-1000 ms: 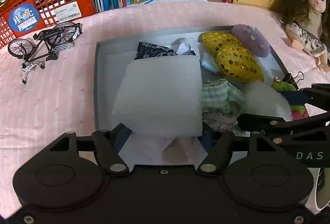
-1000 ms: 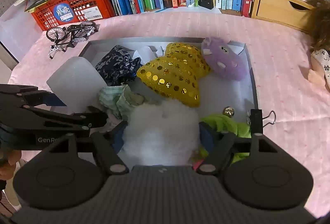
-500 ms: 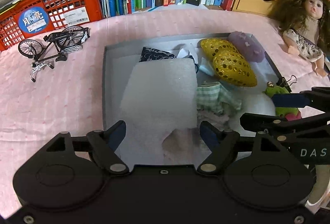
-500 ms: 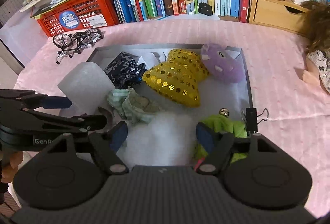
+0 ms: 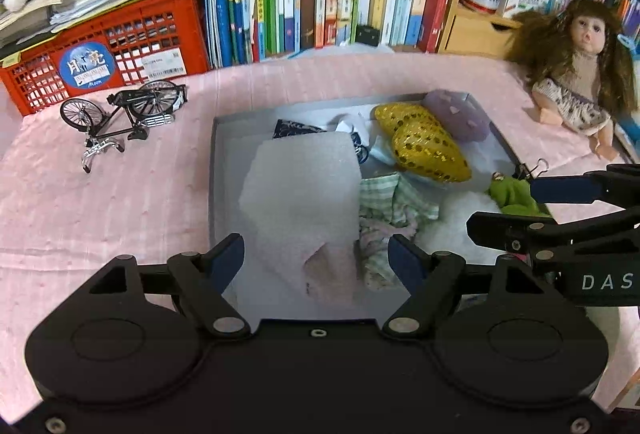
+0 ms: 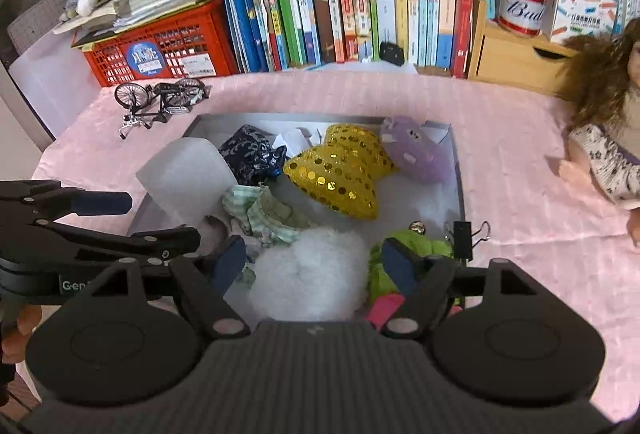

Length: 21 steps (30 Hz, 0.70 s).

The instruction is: Organize soft objects

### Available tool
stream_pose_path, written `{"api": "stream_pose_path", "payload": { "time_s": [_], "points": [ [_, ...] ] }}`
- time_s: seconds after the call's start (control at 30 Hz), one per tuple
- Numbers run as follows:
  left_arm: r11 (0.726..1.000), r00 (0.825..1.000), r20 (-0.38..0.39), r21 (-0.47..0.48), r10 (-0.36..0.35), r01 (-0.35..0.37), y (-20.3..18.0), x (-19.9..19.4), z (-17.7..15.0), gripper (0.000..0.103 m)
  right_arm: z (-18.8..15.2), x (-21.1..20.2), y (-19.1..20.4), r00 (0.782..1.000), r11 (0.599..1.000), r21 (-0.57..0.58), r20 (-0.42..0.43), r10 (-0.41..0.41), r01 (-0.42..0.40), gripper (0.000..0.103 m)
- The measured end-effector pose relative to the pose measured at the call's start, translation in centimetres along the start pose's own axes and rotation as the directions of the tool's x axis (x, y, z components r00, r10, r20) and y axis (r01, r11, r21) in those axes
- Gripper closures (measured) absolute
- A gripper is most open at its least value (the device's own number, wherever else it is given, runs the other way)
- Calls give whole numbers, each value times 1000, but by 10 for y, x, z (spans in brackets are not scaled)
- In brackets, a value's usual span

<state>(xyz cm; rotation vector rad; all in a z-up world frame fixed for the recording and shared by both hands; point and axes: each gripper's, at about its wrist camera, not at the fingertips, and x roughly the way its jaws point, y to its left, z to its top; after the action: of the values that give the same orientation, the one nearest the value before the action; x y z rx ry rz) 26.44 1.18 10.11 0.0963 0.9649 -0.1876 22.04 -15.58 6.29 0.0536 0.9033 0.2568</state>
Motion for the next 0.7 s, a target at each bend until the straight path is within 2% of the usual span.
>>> {"api": "stream_pose_path", "payload": {
  "time_s": [0.2,0.33,0.53,0.7],
  "points": [
    [1000,997,78,-3,5,-5,-6,-20,-11,25,-8,-21,3,998,999,-34,63,-21,23,17],
    [1000,986,166,8,19,-20,-11,-38,-22,20,-16,-38,4,991,998,-55,130,-31,38,15],
    [999,972,232,9,30,-33,-20,-58,-38,18,-32,-61,8,972,993,-96,231,-47,71,6],
    [1000,957,288,-16,19,-15,-24,-73,-68,12,-52,-80,15,948,987,-134,313,-47,93,0]
  ]
}}
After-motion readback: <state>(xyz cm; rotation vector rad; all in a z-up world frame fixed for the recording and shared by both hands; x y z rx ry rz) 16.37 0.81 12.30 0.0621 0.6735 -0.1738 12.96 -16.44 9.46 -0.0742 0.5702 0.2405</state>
